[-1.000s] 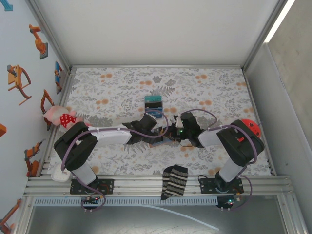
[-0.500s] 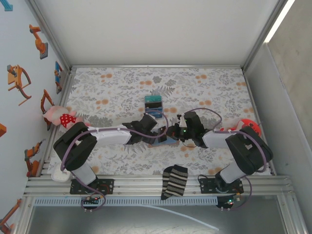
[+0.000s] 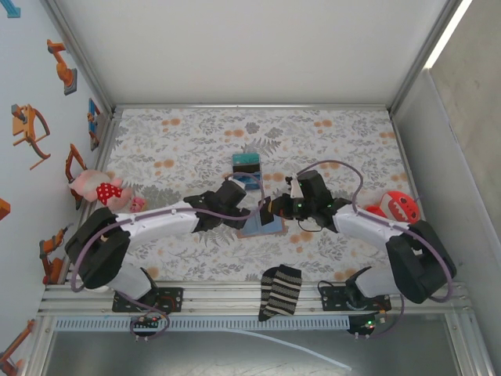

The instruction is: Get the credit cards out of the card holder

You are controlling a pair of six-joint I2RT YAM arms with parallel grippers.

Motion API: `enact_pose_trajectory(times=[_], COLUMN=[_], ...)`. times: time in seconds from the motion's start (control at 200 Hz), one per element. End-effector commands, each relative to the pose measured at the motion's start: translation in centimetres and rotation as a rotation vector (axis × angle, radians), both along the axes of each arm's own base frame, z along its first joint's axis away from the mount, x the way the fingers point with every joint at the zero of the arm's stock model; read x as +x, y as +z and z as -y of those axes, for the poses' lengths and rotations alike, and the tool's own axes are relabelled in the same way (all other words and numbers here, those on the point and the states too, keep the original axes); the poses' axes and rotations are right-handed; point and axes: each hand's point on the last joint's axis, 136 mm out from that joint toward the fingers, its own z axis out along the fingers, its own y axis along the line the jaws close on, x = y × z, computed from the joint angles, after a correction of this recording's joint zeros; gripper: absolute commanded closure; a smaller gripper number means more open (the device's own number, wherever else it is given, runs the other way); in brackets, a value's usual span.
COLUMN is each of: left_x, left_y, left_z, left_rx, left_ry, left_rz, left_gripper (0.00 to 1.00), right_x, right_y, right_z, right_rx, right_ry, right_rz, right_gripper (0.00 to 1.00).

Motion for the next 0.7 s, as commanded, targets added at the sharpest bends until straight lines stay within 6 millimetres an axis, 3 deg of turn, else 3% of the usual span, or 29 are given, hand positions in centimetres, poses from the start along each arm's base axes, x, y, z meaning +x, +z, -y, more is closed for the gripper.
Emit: enact_pose_trajectory(times=[0.0, 0.275, 0.436, 0.696], left_x=[0.1, -1.1, -2.5, -5.5], left_y=[3.1, 9.3, 12.2, 13.5], left_z=[0.0, 1.8, 3.0, 4.7], left_rx=[-0.061, -0.316, -0.497, -0.538], left_ry=[0.013, -0.125, -0.279, -0.563], left_rz=[0.044, 0.104, 0.034, -0.082], left_gripper=[0.03, 0.03, 0.02, 0.07], right_x=[-0.1, -2.6, -3.9, -5.6], right_y=[2.5, 6.6, 8.6, 10.8], right_z=[0.4, -0.2, -0.8, -1.8], right_rx=[-0.021, -0.042, -0.043, -0.041], right_ry=[0.056, 0.277, 0.397, 0.556], right_rz=[0.106, 0.249, 0.331, 0.409], right_gripper=[1.0, 1.0, 1.0, 1.0])
